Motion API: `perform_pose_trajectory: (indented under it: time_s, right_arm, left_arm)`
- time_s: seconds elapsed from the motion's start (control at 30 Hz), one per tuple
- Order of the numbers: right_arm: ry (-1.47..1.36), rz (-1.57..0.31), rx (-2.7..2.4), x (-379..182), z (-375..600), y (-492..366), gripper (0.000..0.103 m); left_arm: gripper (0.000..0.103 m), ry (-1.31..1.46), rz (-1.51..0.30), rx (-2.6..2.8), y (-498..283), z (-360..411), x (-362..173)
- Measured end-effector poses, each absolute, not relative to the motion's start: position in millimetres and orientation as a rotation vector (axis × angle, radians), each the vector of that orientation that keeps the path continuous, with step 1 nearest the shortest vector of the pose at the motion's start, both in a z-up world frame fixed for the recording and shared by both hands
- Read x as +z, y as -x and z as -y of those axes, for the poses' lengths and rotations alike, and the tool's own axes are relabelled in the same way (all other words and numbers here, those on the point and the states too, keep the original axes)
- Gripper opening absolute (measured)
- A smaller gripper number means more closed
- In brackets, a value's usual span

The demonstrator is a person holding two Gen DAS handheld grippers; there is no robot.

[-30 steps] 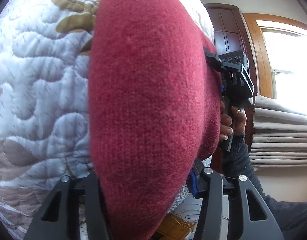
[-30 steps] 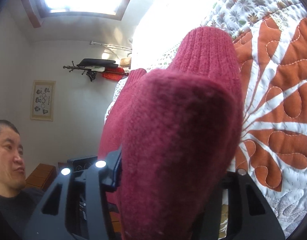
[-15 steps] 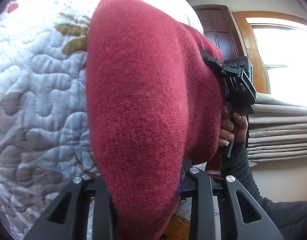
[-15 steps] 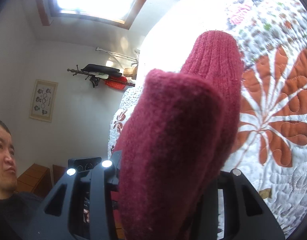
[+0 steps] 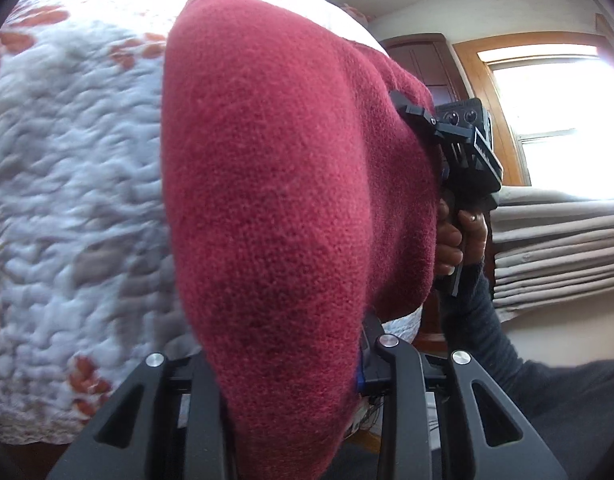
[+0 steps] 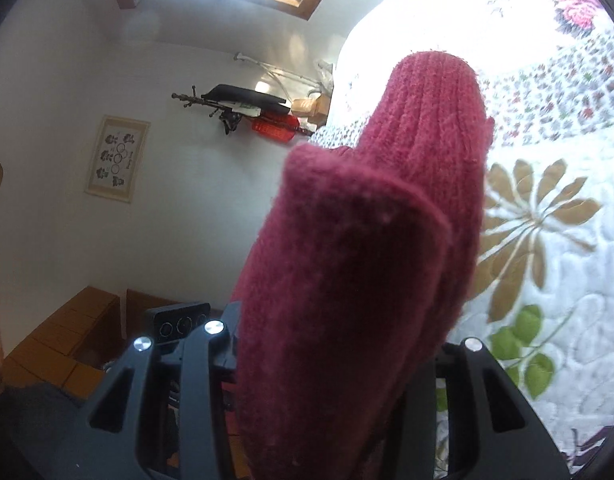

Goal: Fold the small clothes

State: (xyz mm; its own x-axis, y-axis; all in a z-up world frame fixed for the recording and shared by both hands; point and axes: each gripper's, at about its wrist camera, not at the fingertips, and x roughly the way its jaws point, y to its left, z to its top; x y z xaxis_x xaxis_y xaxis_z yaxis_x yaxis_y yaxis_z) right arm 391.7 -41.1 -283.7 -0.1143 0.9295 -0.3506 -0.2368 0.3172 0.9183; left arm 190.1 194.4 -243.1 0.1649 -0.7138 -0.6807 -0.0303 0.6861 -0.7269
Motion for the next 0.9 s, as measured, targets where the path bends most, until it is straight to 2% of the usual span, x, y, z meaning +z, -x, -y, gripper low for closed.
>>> perform_pose_trajectory:
  time_s: [0.23,0.33,0.37,0.4,0.43,0.47,0.57,0.63,0.73,0.77,0.83,0.87,0.9]
  right_arm:
    - [-0.663,-1.45,1.062,-335,-6,-369,0.043]
    - [-0.685,-1.488,1.015,-344,-5,-371,0.048]
    - [-0.657,-1.484,0.992,-337,-5,-370,0.054]
    - [-0.624,-1.472,0.962,-328,-2,-369,0.063]
    - [-0.604,-1.454,0.928,-321,6,-367,0.067]
    - [-0.601,-1.427,0.891,-311,15,-365,0.07]
    - [-0.573,-1.339,0.794,-281,41,-353,0.068]
    - [-0.582,-1.289,0.795,-262,47,-347,0.065]
    - [-0.522,-1.296,0.77,-263,46,-344,0.063]
    - [-0.497,-1.32,0.75,-265,30,-357,0.058]
    - [-0.484,-1.335,0.738,-278,30,-357,0.022]
    - [-0.487,-1.319,0.727,-276,28,-358,0.008]
    - [-0.5,-1.285,0.724,-270,29,-359,0.008]
  left_arm:
    - [0.031,0.777,-1.33,-0.63,-165,-240,-316]
    - [0.038,0.87,-1.32,-0.641,-164,-239,-342]
    - [0.042,0.894,-1.31,-0.636,-163,-239,-345]
    - [0.045,0.91,-1.303,-0.633,-162,-238,-344]
    - [0.046,0.915,-1.299,-0.627,-160,-237,-340]
    - [0.051,0.908,-1.297,-0.615,-157,-238,-334]
    - [0.07,0.874,-1.257,-0.551,-141,-252,-309]
    - [0.071,0.838,-1.208,-0.495,-129,-262,-286]
    - [0.071,0.811,-1.111,-0.479,-118,-268,-258]
    - [0.071,0.811,-1.078,-0.497,-117,-268,-249]
    - [0.071,0.808,-1.033,-0.537,-120,-265,-241]
    - [0.071,0.809,-1.023,-0.561,-125,-259,-239]
    - [0.071,0.808,-1.024,-0.579,-127,-256,-239]
